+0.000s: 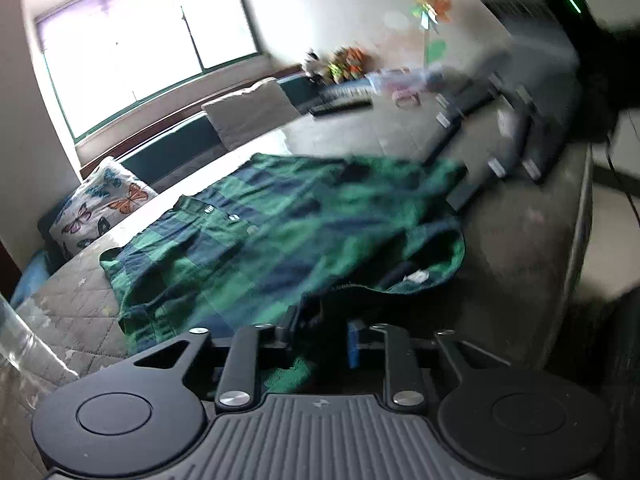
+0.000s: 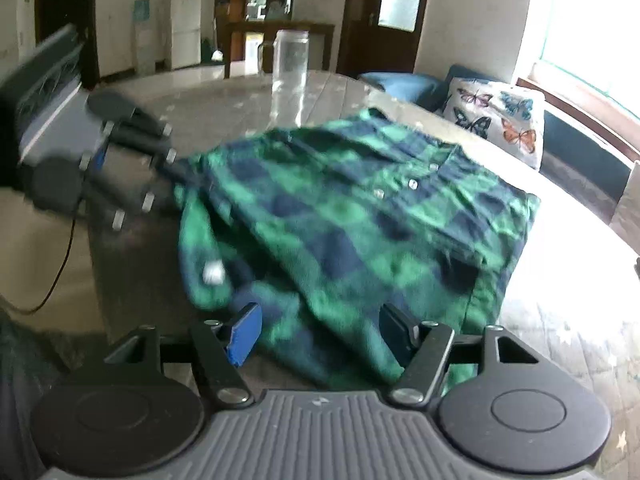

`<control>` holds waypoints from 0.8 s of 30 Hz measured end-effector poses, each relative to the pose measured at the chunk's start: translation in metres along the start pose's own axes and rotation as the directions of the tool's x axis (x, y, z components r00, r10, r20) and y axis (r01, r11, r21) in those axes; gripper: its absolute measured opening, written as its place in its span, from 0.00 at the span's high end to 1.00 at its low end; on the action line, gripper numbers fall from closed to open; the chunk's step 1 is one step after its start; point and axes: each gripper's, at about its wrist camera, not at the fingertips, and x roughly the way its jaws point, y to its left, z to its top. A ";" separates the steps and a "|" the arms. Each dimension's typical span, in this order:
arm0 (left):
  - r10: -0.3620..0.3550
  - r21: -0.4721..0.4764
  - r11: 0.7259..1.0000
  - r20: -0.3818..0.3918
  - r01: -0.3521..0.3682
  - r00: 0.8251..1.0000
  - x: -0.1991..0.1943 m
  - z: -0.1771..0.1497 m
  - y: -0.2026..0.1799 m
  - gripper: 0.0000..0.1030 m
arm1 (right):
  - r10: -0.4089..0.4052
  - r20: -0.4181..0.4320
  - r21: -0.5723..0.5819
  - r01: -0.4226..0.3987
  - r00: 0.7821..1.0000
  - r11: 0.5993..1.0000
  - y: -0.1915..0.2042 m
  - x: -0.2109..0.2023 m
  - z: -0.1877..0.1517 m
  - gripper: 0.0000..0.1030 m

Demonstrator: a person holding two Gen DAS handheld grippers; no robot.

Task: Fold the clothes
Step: 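Grasp the shirt hem with the right tool while the left tool grasps it too, lifting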

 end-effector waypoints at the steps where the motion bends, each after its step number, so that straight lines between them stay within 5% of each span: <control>1: 0.001 -0.028 1.000 0.007 0.000 1.000 -0.001 0.004 0.005 0.81 | -0.005 -0.007 -0.003 0.005 1.000 1.000 -0.001 -0.002 -0.003 0.34; 8: 0.005 -0.152 0.988 0.032 0.000 0.999 0.003 0.027 0.031 0.83 | -0.083 -0.009 -0.036 0.083 0.997 0.996 -0.003 0.005 -0.013 0.34; 10: 0.006 -0.164 0.987 0.028 -0.001 1.000 0.004 0.028 0.033 0.83 | -0.093 -0.005 -0.022 0.093 0.996 0.995 -0.009 0.012 -0.010 0.41; 15: 0.019 -0.170 0.985 0.007 -0.018 1.000 0.000 0.015 0.030 0.78 | -0.048 -0.010 0.065 0.048 0.999 0.997 -0.026 0.019 -0.002 0.78; 19: 0.063 -0.164 0.984 -0.005 -0.063 0.998 -0.009 0.001 0.028 0.59 | -0.029 0.017 0.116 0.026 0.999 0.993 -0.034 0.014 0.011 0.88; 24: 0.136 -0.142 0.980 -0.019 -0.138 0.990 -0.018 -0.012 0.029 0.47 | -0.032 0.065 0.158 0.021 0.997 0.987 -0.043 0.007 0.027 0.93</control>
